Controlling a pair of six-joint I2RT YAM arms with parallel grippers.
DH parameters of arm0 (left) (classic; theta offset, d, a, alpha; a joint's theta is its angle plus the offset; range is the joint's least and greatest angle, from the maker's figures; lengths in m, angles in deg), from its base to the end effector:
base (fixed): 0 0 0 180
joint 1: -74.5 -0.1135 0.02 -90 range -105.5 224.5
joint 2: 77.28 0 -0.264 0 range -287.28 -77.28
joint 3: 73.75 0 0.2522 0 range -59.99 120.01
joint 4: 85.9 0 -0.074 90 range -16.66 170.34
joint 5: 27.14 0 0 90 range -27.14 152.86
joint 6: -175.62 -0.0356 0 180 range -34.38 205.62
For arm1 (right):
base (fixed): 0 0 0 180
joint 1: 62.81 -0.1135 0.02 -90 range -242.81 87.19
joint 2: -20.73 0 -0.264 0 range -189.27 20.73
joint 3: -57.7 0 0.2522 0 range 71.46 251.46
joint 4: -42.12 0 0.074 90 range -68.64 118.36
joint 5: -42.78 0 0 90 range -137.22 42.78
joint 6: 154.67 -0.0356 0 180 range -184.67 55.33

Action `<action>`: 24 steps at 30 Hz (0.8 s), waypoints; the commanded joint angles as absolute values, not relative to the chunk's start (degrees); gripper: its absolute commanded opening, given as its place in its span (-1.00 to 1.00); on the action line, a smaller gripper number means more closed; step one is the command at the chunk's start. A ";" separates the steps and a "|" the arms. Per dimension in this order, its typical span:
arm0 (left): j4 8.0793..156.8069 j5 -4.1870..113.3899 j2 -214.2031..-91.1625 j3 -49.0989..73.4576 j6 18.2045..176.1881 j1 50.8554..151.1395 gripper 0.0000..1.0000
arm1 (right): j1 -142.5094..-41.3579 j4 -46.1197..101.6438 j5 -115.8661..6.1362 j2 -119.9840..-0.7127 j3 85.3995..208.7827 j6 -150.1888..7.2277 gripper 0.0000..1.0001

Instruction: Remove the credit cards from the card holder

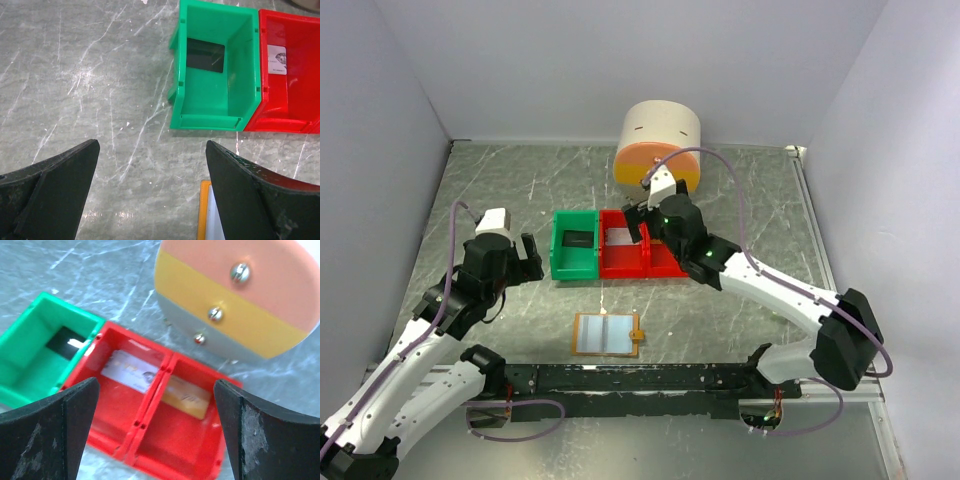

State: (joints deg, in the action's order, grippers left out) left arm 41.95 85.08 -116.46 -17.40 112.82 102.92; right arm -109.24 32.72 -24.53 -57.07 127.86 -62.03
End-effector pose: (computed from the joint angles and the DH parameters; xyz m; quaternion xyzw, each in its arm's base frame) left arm 0.1330 -0.0567 0.2934 -0.0797 0.8712 -0.0603 0.4806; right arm 0.2280 0.2197 0.3067 -0.2210 0.7657 0.0706 0.5999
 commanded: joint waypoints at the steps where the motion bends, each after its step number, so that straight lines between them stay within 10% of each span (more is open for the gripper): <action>1: 43.21 85.34 -116.75 -17.61 112.60 102.58 1.00 | -109.04 25.34 -30.90 -54.71 125.08 -80.78 1.00; 12: 42.81 85.93 -118.41 -17.31 113.10 102.62 1.00 | -110.13 30.82 -43.23 -50.20 114.99 -99.03 0.96; 24: 42.15 86.32 -119.66 -16.76 113.75 102.62 1.00 | -129.24 14.50 -17.93 -56.85 121.13 -111.60 0.83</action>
